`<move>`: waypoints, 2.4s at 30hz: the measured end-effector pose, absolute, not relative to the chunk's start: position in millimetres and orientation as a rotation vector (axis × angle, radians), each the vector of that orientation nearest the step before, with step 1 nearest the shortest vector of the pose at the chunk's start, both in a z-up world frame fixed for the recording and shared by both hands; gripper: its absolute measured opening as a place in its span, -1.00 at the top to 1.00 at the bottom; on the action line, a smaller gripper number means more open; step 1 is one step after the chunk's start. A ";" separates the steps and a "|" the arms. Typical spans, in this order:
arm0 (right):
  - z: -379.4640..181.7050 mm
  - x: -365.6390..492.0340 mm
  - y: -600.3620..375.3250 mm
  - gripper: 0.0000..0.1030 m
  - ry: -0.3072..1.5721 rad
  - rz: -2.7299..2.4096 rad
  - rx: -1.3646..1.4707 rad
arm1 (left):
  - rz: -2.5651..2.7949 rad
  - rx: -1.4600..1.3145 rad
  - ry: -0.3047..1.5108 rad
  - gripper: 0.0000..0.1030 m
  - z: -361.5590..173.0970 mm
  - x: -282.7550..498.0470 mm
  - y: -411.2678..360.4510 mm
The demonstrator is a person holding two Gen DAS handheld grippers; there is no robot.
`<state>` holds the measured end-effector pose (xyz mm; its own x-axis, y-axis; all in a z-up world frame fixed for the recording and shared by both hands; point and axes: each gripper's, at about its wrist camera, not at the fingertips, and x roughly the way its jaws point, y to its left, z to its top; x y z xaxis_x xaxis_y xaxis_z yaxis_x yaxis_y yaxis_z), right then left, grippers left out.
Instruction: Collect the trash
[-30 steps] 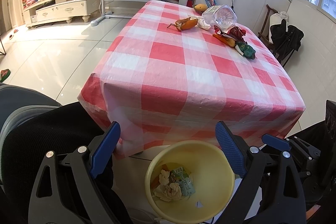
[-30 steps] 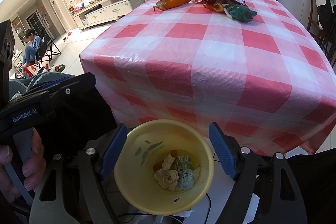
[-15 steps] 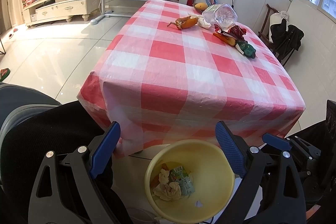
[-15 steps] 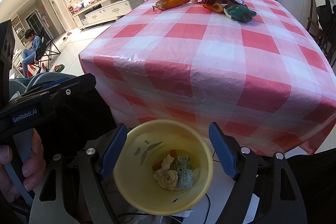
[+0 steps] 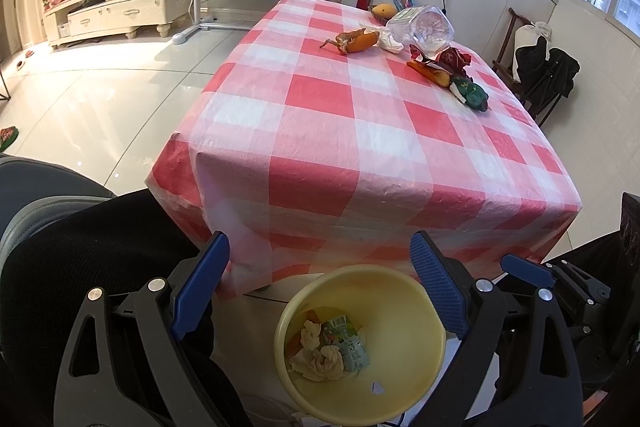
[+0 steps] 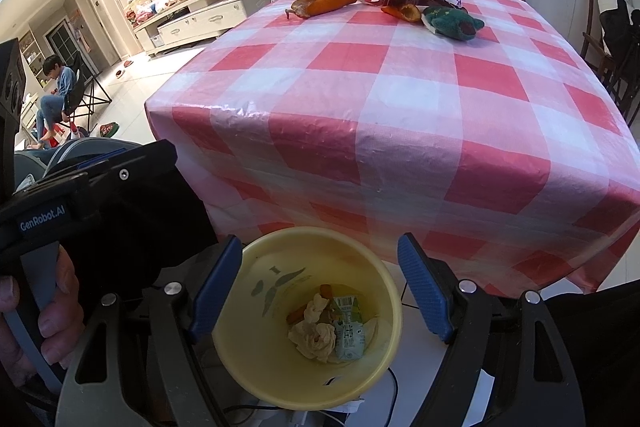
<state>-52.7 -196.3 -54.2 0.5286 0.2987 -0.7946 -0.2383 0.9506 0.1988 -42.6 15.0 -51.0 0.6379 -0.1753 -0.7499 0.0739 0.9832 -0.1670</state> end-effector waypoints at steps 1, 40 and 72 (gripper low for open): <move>-54.1 -52.8 -195.1 -0.49 0.962 0.319 0.068 | -0.142 -0.126 0.869 -0.71 -50.2 -41.7 15.8; -19.7 129.1 -263.6 0.16 0.917 0.245 0.001 | -0.192 0.120 0.898 -0.71 -25.2 231.1 -43.8; -25.4 -73.3 -197.4 -0.18 1.013 0.399 0.109 | -0.313 -0.155 1.135 0.66 -68.1 -43.4 -0.4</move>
<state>-73.3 -197.4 -25.4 0.4643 0.3740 -0.8028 -0.2746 0.9226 0.2710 -43.4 -0.4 -68.1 0.3846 -0.3226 -0.8649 0.1669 0.9458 -0.2786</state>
